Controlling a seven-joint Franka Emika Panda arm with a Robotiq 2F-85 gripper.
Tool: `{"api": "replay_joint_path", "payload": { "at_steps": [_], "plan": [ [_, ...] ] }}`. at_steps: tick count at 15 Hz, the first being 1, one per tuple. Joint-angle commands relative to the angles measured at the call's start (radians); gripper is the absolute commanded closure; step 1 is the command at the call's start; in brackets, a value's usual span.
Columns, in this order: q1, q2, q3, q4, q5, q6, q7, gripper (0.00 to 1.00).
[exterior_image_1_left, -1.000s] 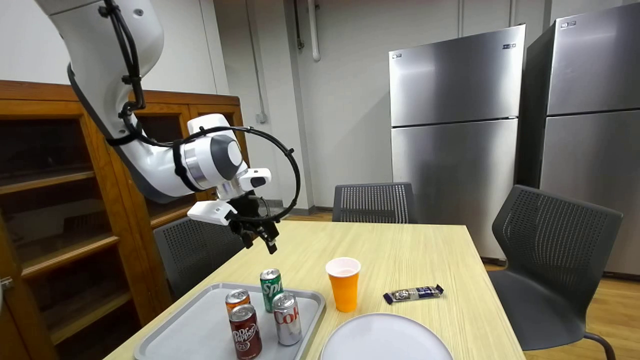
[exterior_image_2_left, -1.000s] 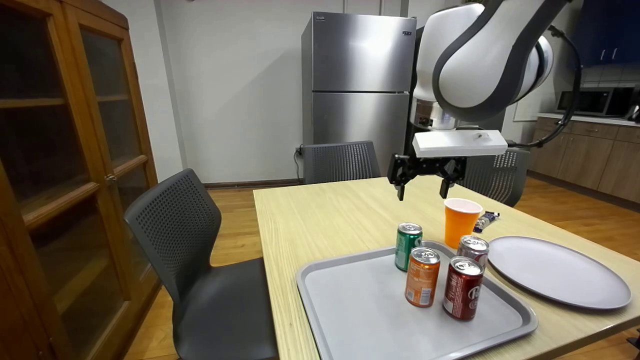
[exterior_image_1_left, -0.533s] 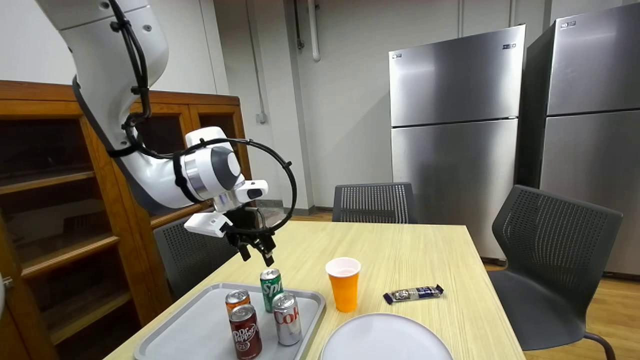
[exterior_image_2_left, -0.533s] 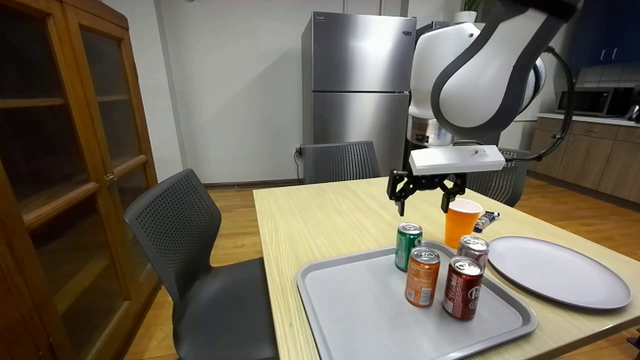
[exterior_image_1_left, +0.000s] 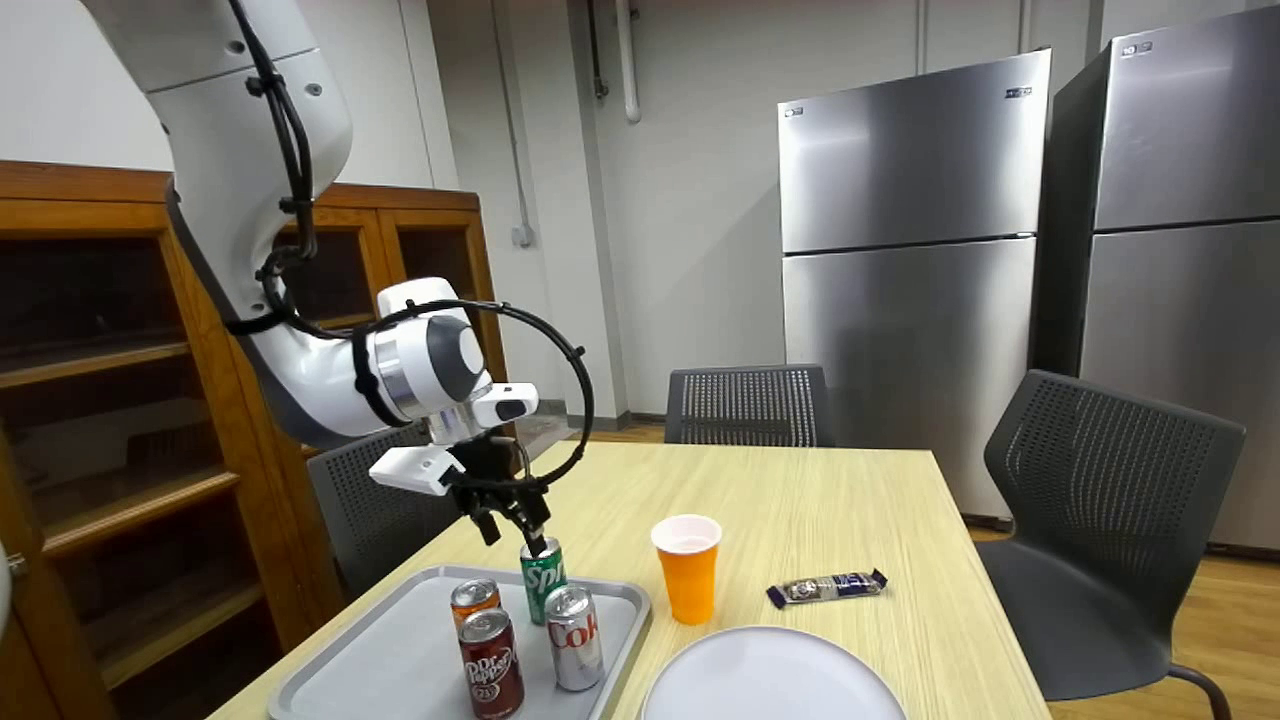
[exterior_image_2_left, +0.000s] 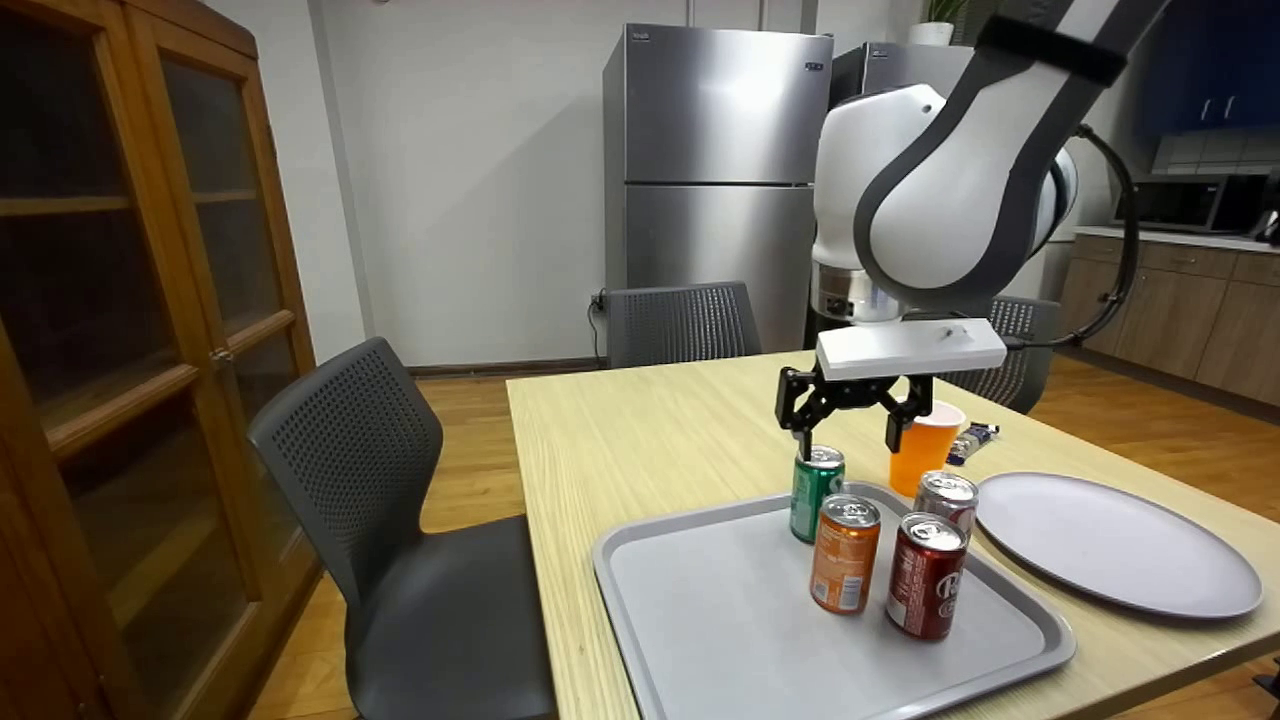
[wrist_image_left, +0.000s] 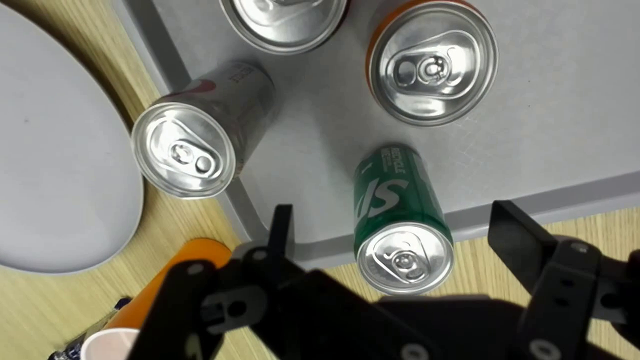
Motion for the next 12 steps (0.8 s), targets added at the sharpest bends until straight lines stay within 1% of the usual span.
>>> {"api": "replay_joint_path", "payload": {
  "at_steps": [1,12],
  "plan": [
    [0.014,0.042,-0.004,0.042,0.029,-0.008,0.004,0.0],
    [0.012,0.179,0.003,0.172,0.18,-0.026,-0.064,0.0]
  ]
}}
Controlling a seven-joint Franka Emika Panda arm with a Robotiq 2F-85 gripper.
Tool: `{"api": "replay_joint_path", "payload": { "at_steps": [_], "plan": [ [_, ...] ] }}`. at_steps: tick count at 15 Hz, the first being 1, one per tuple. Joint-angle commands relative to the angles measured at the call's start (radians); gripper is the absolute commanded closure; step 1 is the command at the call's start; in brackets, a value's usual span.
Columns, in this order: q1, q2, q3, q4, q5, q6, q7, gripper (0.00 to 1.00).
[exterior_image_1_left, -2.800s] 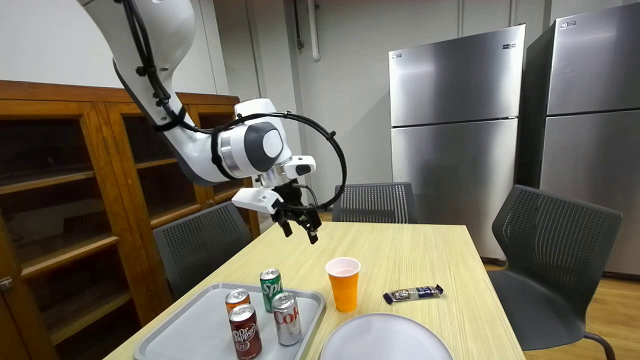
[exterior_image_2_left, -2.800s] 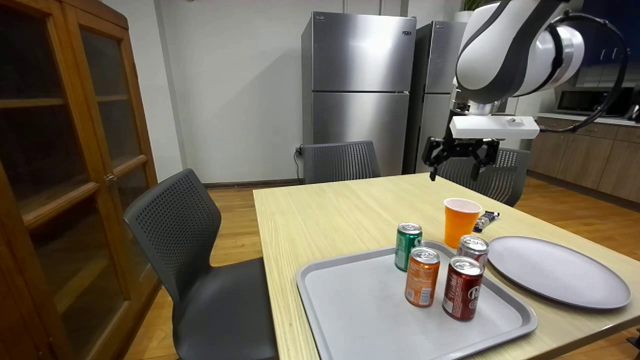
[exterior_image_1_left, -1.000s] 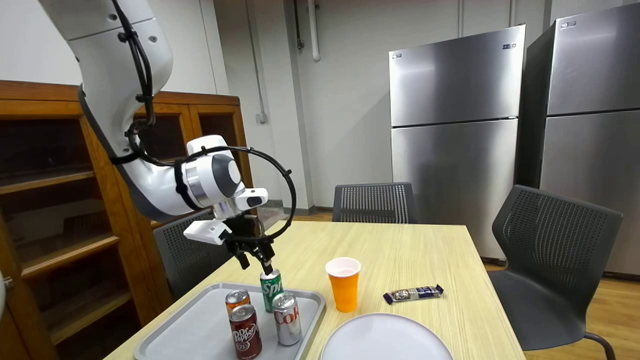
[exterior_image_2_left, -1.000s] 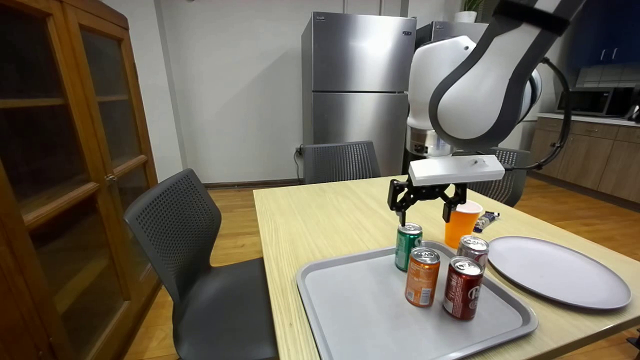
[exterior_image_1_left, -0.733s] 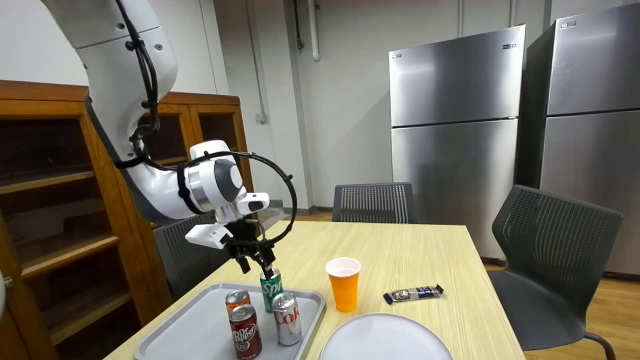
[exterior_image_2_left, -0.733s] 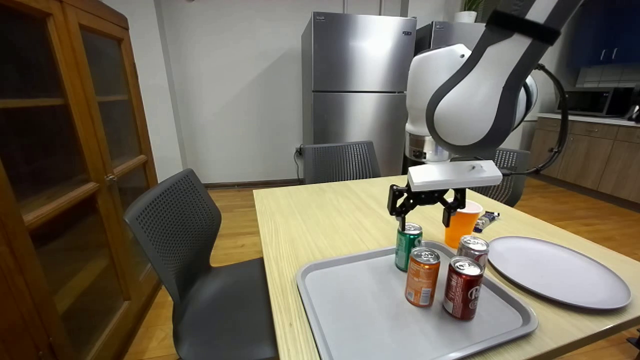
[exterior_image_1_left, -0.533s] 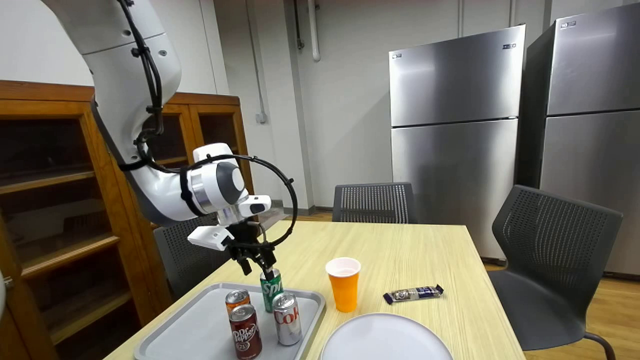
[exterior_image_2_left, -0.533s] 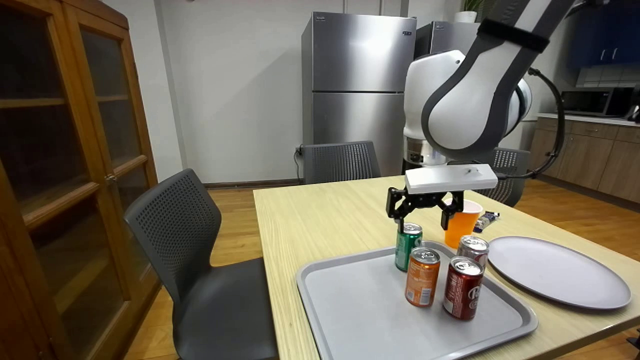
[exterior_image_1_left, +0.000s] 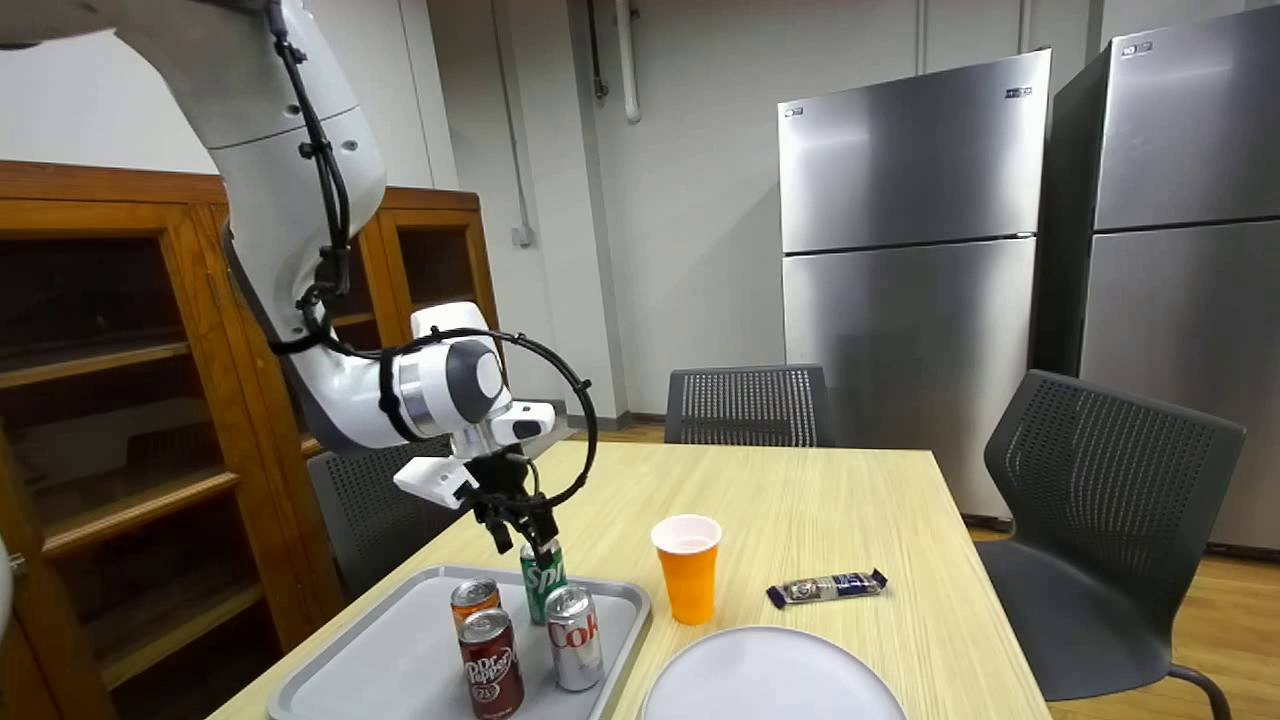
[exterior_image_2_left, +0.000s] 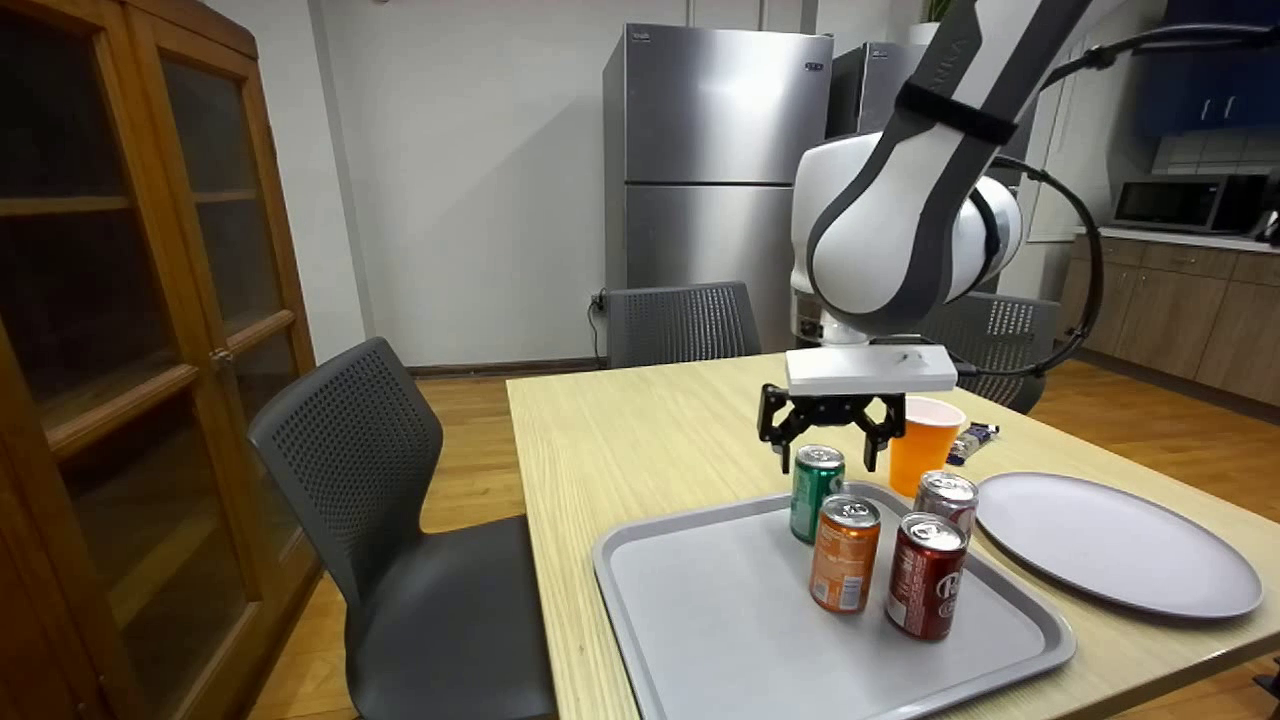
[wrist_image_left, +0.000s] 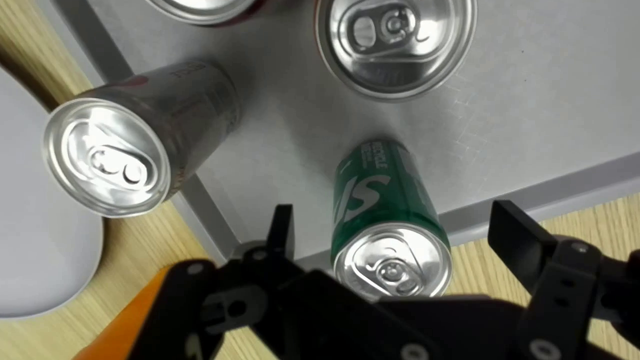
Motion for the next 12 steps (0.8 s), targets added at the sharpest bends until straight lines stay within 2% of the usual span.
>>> {"api": "replay_joint_path", "payload": {
  "at_steps": [1,9,10,12],
  "plan": [
    [0.007,0.053,0.002,0.068,0.063,-0.027,-0.047,0.0],
    [0.013,0.119,-0.01,0.151,0.122,-0.052,-0.085,0.0],
    [0.014,0.124,-0.012,0.156,0.123,-0.053,-0.086,0.21],
    [0.016,0.128,-0.015,0.165,0.123,-0.061,-0.087,0.34]
  ]
}}
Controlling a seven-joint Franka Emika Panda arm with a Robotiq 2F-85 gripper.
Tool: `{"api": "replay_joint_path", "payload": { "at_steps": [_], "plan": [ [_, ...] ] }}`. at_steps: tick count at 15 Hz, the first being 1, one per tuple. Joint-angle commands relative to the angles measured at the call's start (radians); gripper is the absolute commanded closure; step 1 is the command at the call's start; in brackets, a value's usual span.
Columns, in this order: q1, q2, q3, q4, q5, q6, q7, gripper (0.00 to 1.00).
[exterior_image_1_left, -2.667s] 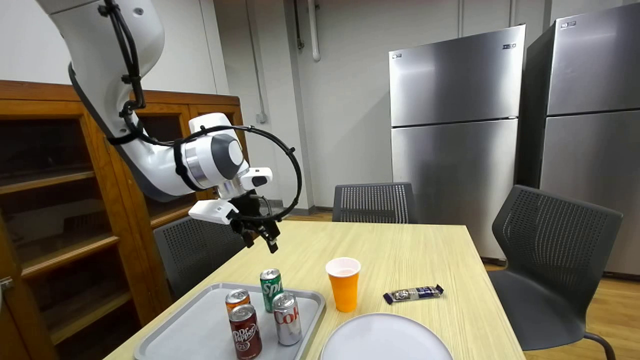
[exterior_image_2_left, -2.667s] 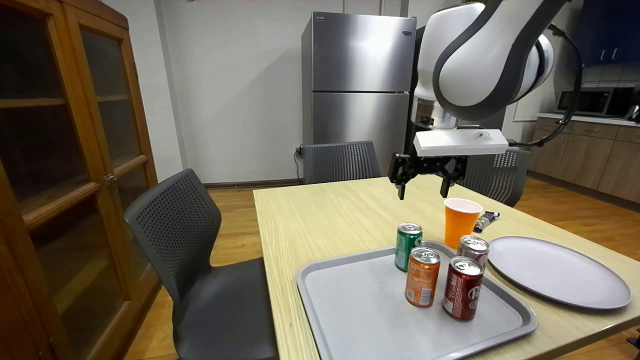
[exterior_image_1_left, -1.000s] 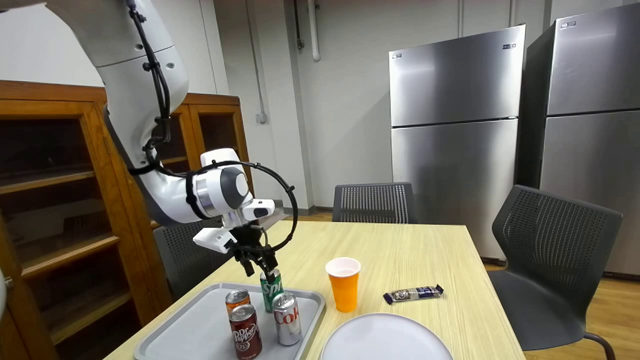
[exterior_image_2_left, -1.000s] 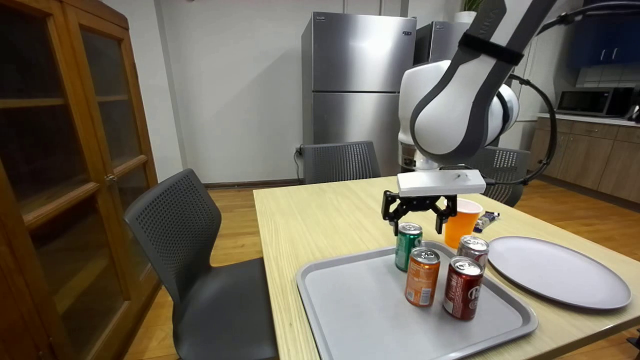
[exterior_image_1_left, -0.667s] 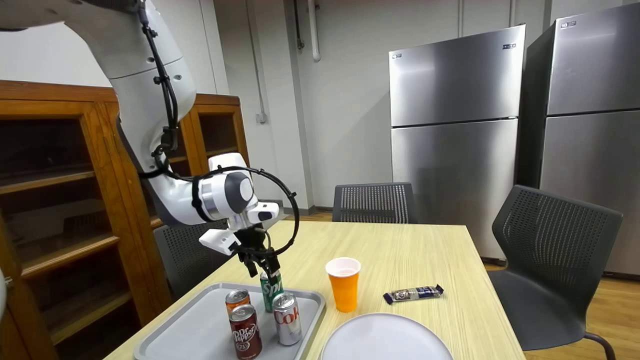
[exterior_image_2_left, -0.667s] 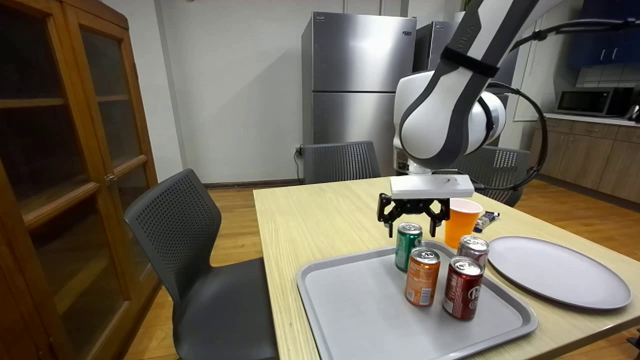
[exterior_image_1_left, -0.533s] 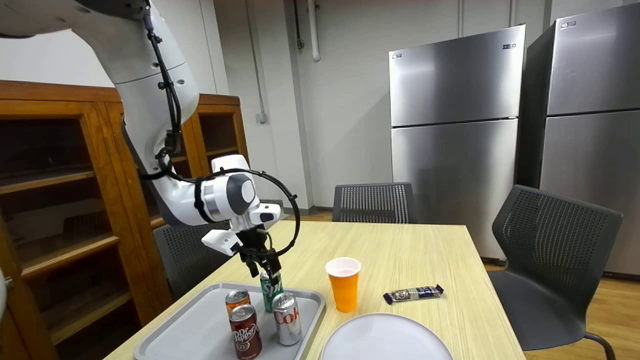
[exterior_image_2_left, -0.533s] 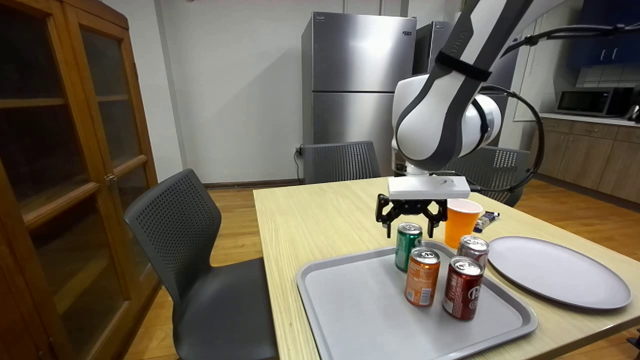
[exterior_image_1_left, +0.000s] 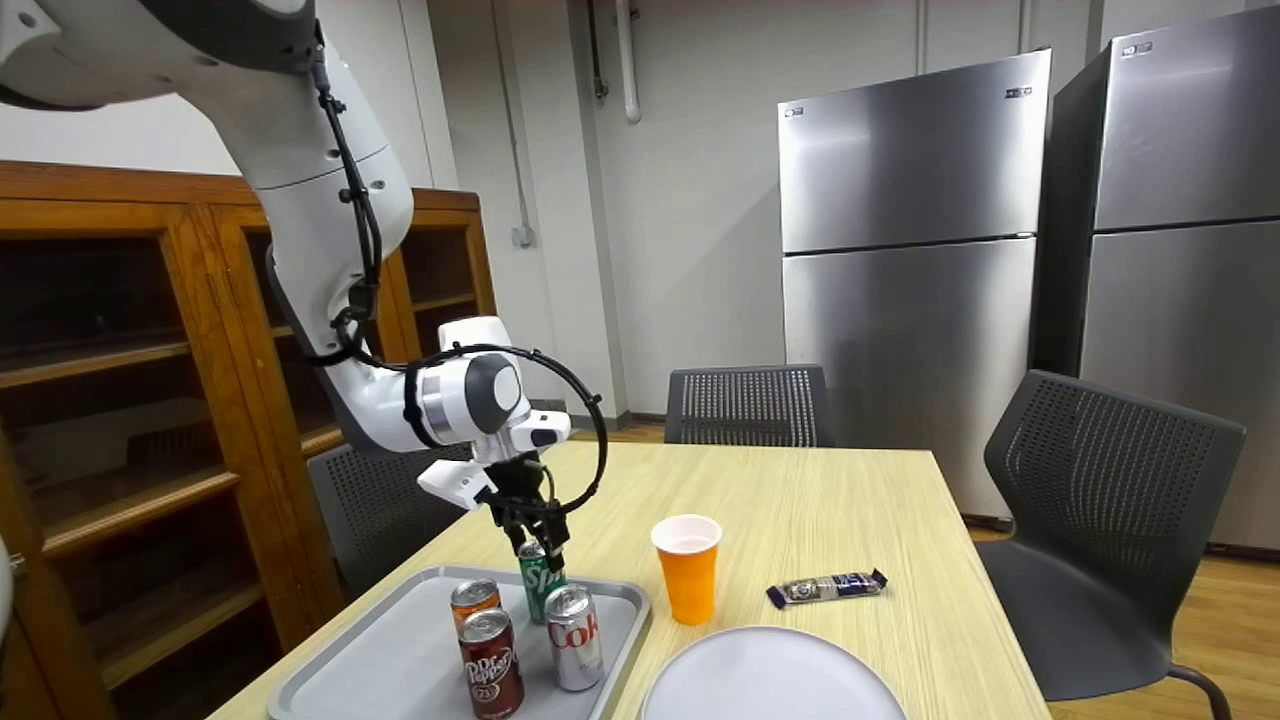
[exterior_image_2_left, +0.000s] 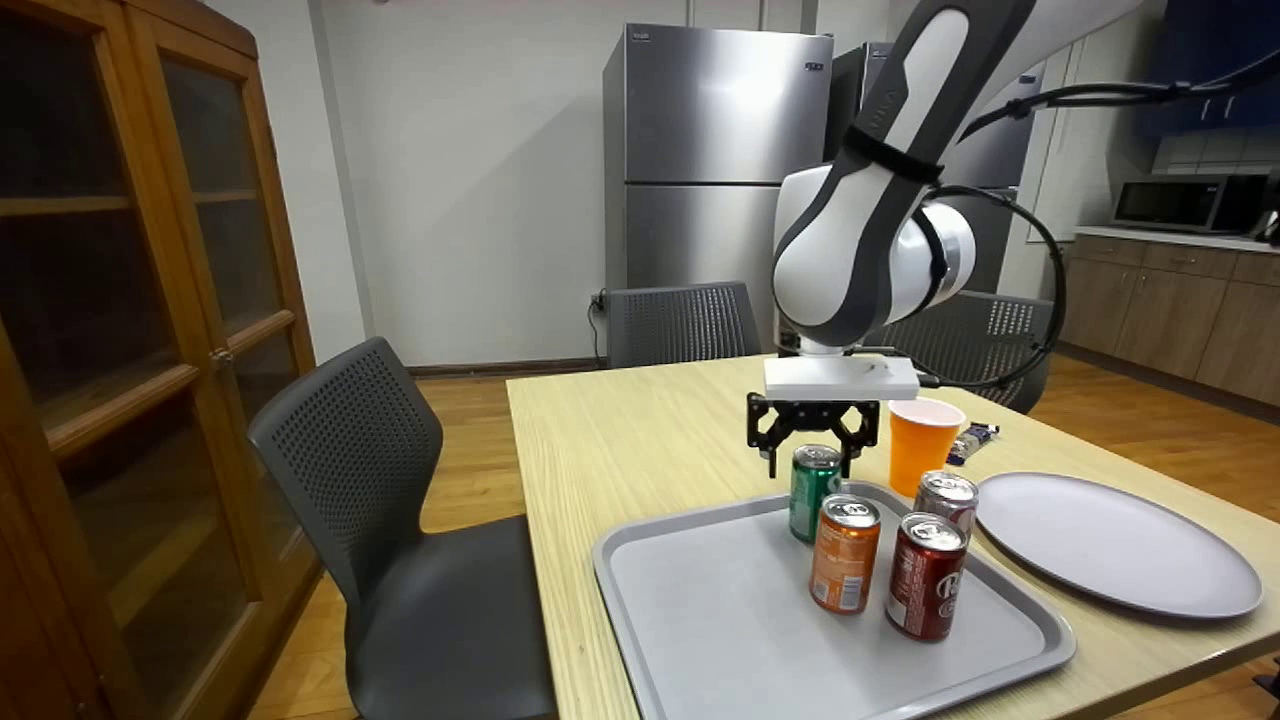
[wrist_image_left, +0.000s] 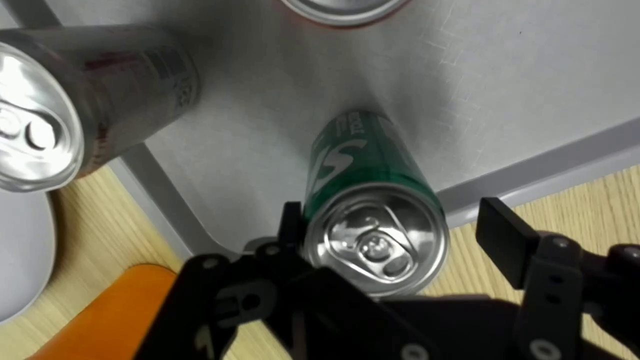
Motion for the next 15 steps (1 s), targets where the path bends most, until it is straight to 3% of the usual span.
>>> {"api": "replay_joint_path", "payload": {
  "at_steps": [1,3,4,15],
  "plan": [
    [0.017,0.013,-0.015,0.041,0.029,-0.048,-0.036,0.42],
    [0.025,0.008,-0.026,0.041,0.019,-0.055,-0.028,0.58],
    [0.026,0.005,-0.027,0.04,0.018,-0.06,-0.027,0.62],
    [0.038,-0.099,-0.088,-0.011,-0.004,-0.043,-0.023,0.62]
  ]
}}
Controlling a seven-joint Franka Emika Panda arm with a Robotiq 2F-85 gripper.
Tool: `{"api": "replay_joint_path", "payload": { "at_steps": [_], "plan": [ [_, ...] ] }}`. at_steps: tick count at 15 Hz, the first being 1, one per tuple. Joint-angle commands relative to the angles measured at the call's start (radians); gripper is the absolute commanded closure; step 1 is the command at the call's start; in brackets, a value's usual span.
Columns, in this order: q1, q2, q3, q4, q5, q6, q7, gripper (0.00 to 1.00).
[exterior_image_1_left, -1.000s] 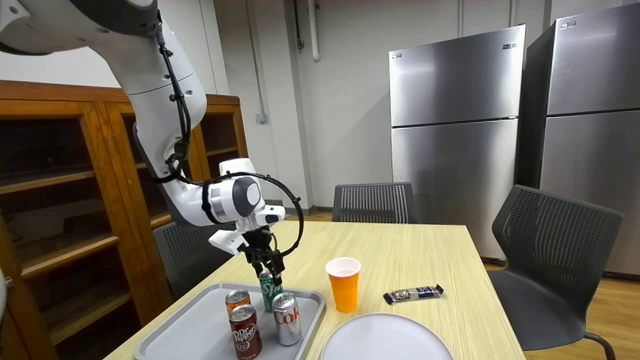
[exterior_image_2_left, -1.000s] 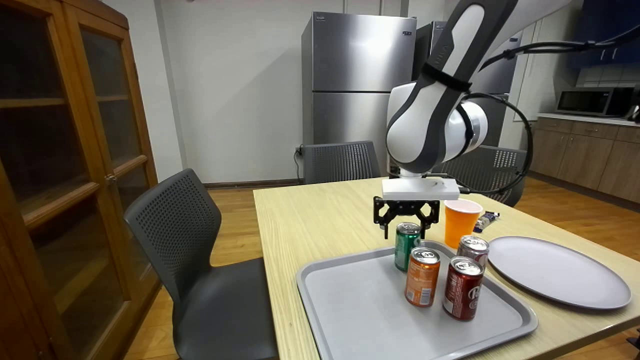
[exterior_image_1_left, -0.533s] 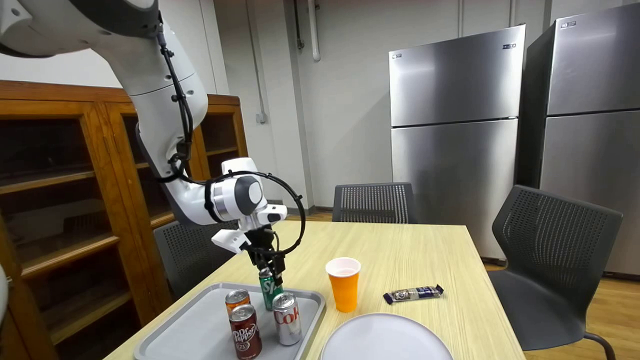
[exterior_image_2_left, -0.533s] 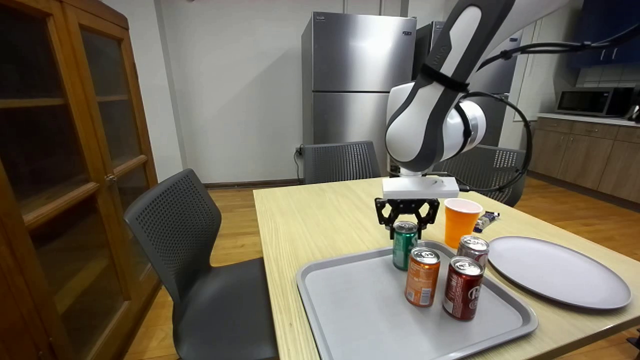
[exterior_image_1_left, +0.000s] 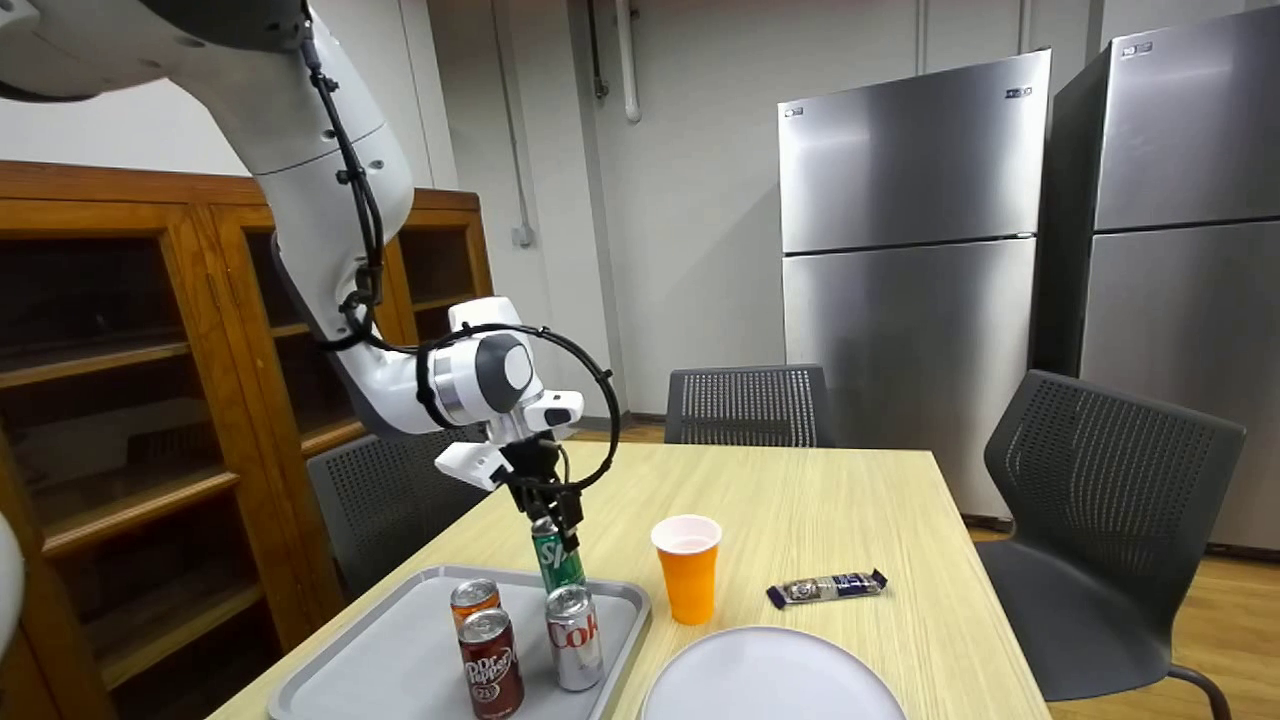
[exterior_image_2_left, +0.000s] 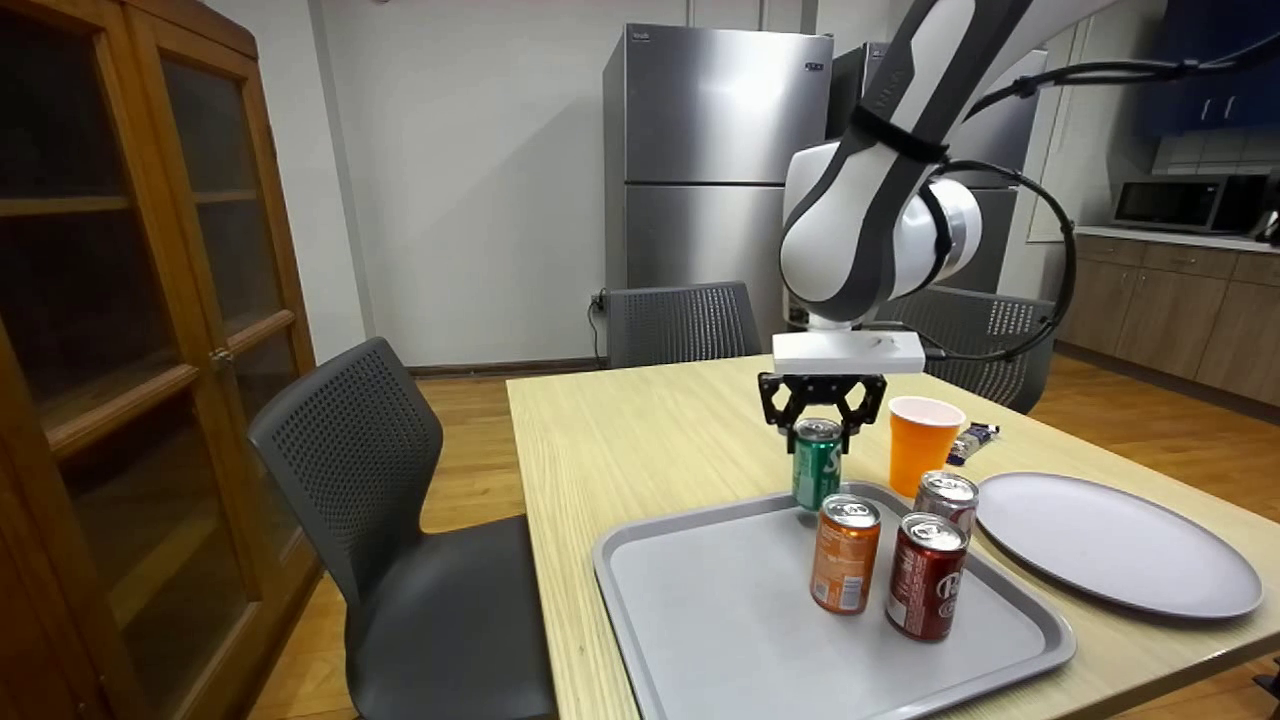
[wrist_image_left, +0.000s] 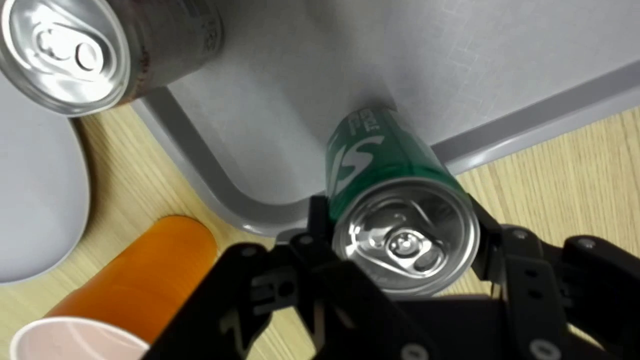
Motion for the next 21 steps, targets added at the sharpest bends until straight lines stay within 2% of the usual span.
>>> {"api": "replay_joint_path", "payload": {
  "at_steps": [1,7,21],
  "plan": [
    [-0.003,-0.082,-0.021,-0.036,-0.001,-0.025,-0.026,0.62],
    [-0.046,-0.15,-0.042,-0.096,-0.002,-0.013,-0.069,0.62],
    [-0.211,-0.232,-0.07,-0.166,0.015,-0.021,-0.213,0.62]
  ]
}}
